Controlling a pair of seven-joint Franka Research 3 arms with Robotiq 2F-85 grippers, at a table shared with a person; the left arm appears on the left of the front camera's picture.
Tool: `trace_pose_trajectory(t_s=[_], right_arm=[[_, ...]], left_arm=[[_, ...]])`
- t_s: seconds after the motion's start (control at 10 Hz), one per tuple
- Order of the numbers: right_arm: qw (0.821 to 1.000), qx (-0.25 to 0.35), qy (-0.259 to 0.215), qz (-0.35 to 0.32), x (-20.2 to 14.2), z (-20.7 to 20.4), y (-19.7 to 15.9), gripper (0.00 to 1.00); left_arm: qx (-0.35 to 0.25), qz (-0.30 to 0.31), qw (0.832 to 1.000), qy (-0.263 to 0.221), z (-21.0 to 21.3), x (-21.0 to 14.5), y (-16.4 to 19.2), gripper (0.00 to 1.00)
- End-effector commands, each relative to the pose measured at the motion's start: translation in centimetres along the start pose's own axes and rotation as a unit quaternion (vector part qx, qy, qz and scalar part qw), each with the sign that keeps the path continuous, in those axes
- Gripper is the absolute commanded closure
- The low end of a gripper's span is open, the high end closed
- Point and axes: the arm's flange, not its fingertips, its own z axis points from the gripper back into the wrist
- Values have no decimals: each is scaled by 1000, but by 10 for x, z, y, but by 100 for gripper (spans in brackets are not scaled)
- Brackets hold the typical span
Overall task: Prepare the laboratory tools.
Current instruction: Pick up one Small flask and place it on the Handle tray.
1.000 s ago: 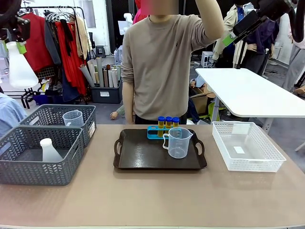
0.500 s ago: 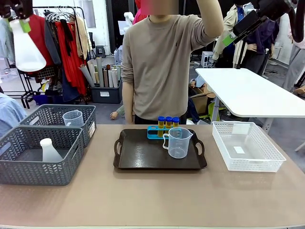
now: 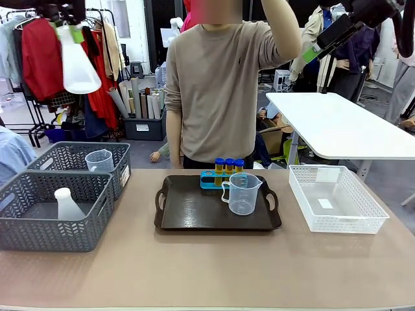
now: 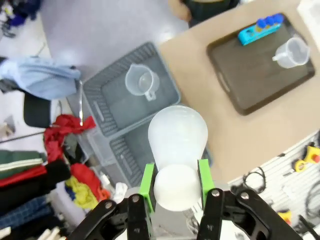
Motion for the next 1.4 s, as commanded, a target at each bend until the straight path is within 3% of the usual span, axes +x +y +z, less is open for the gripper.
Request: trace_pose_trajectory(t_s=[0.0, 0.6, 1.3], right_arm=[[1000, 1, -1, 1, 0, 1, 1, 0], [1000, 1, -1, 1, 0, 1, 1, 0], [1000, 1, -1, 1, 0, 1, 1, 0]], left_arm=[[-2, -38, 999, -15, 8, 24, 1, 100], [-111, -87, 990, 7, -68, 61, -41, 100], [-101, -76, 992, 13, -60, 54, -31, 100]])
